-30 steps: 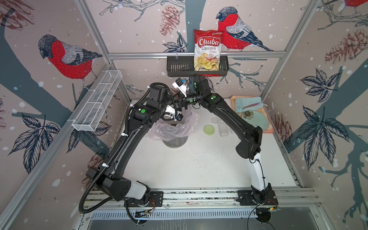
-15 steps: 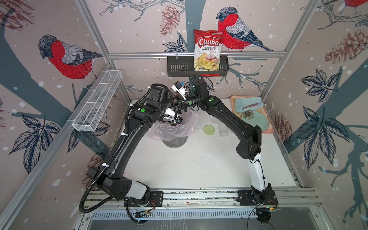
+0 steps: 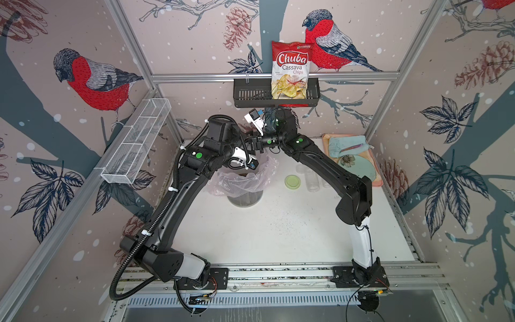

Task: Empty moldy mung beans from jars
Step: Pour the moldy mung beans from the jar into the trash bin.

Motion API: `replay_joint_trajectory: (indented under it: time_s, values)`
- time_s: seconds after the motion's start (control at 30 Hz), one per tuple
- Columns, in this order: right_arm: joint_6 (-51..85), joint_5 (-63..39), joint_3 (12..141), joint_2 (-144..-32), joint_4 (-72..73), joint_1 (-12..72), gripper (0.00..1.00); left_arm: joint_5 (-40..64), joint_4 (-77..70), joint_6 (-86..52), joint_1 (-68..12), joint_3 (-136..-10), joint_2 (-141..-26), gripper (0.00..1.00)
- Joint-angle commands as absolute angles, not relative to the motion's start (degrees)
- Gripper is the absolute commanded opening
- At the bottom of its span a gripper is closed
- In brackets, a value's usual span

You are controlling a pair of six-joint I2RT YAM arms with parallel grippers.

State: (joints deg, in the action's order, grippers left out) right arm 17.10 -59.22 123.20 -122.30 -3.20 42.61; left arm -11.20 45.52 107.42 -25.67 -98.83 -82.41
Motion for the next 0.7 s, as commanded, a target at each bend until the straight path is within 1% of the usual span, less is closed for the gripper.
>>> replay_joint_trajectory:
  time_s: [0.0,0.27,0.43,0.67]
  values:
    - [16.4,-71.2,123.1,-121.4,0.9,43.8,0.20,-3.8,-33.5,105.7,-25.1,-99.4,-82.8,0.98]
    - [17.3,-74.3,122.8,-120.0,1.8,43.3,0.19,-4.0,-34.8,104.5,-24.2,-100.1,-83.0,0.98]
    - [16.9,-74.5,122.5,-119.9,1.4,43.2,0.18,-3.8,-35.3,104.2,-24.2,-99.9,-83.0,0.98]
    - [16.8,-74.7,121.7,-118.7,1.8,42.7,0.18,-6.1,-36.9,102.4,-23.8,-98.3,-82.3,0.98]
